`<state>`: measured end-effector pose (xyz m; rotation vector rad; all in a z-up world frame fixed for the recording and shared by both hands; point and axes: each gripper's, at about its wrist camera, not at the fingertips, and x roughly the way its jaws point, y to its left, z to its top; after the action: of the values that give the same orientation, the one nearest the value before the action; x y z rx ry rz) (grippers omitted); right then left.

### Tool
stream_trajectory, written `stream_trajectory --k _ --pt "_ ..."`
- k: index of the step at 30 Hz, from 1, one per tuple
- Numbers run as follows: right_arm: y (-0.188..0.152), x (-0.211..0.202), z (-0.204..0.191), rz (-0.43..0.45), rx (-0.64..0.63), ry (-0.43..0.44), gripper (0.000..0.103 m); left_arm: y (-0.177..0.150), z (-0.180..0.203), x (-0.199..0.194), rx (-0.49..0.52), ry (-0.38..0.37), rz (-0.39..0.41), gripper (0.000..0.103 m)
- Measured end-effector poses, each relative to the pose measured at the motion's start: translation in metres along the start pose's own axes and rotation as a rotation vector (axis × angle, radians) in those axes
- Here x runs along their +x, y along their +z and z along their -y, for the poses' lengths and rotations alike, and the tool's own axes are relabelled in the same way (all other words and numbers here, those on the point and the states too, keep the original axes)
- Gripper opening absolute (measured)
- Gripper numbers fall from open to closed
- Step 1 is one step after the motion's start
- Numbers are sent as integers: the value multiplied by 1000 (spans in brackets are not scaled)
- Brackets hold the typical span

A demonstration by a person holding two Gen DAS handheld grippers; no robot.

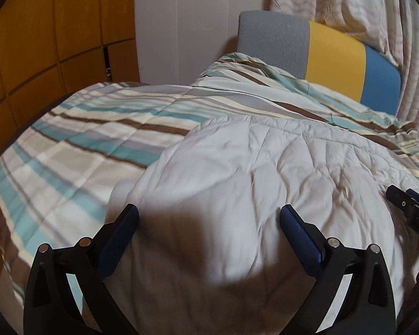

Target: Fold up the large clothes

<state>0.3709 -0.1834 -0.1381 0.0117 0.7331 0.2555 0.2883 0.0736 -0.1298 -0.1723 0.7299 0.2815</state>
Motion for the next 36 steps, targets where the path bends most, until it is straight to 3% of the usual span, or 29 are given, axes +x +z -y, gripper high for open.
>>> stream_trajectory --k 11,14,18,21,23,26,28,33,36 --pt "-40 -48 7 3 31 -3 71 -38 -29 -52 -50 -31 65 100" --pt "-51 -58 8 -6 36 9 71 -48 -42 -62 -86 -70 68 100" --pt "-65 -74 9 6 24 9 71 -62 -56 -71 -100 -48 47 100" --pt "-78 -84 13 5 48 13 69 -77 -72 -77 -164 -91 29 100" --pt "-88 -91 16 7 72 24 64 -88 -80 -80 -216 -127 10 96" --pt "-99 -101 17 15 89 49 50 -104 -83 -81 -260 -188 -27 87" --pt "-105 -108 13 26 79 79 39 -113 -81 -80 -263 -228 -46 86" --pt "-107 -111 -1 26 63 155 24 -113 -76 -69 -321 -333 -71 82" --pt "-108 -103 -12 3 8 124 18 -108 -77 -64 -362 -372 -54 79"
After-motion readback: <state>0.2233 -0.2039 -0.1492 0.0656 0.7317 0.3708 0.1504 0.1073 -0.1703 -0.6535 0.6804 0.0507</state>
